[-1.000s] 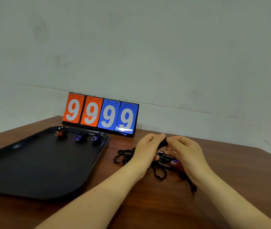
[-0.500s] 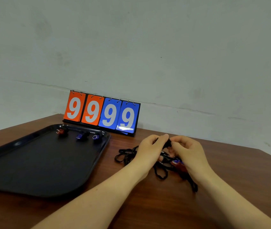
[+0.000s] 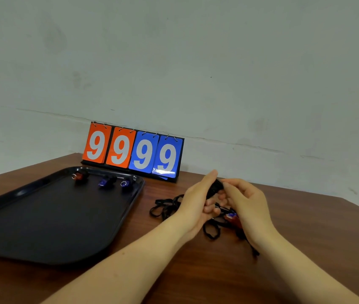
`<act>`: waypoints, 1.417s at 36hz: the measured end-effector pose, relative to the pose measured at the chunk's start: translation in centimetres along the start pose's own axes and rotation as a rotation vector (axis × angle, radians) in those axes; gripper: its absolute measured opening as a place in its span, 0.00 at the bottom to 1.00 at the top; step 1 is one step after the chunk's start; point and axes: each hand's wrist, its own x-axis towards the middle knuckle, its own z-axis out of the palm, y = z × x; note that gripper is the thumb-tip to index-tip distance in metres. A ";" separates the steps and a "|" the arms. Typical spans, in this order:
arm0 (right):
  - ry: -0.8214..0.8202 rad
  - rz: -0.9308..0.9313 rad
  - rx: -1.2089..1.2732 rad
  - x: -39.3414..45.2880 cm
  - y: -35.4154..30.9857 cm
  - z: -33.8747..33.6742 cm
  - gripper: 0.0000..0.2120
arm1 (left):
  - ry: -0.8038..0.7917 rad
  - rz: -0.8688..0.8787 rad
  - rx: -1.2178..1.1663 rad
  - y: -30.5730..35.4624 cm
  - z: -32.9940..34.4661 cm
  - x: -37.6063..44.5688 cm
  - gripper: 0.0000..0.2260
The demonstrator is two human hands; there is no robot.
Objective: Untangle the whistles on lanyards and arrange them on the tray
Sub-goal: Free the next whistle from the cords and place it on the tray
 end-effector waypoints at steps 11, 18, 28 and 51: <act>-0.098 0.074 0.238 -0.3 0.2 0.5 0.09 | 0.037 -0.046 -0.133 -0.5 0.2 0.0 0.17; -0.149 0.074 0.224 -0.4 -0.1 0.7 0.08 | 0.065 -0.089 -0.292 -0.8 0.4 -0.5 0.20; -0.169 0.022 0.126 -0.3 0.2 0.5 0.07 | 0.116 -0.148 -0.414 -0.5 0.6 -1.1 0.13; -0.120 0.044 0.073 0.0 0.4 0.6 0.07 | -0.004 -0.030 -0.069 -0.5 0.2 0.3 0.17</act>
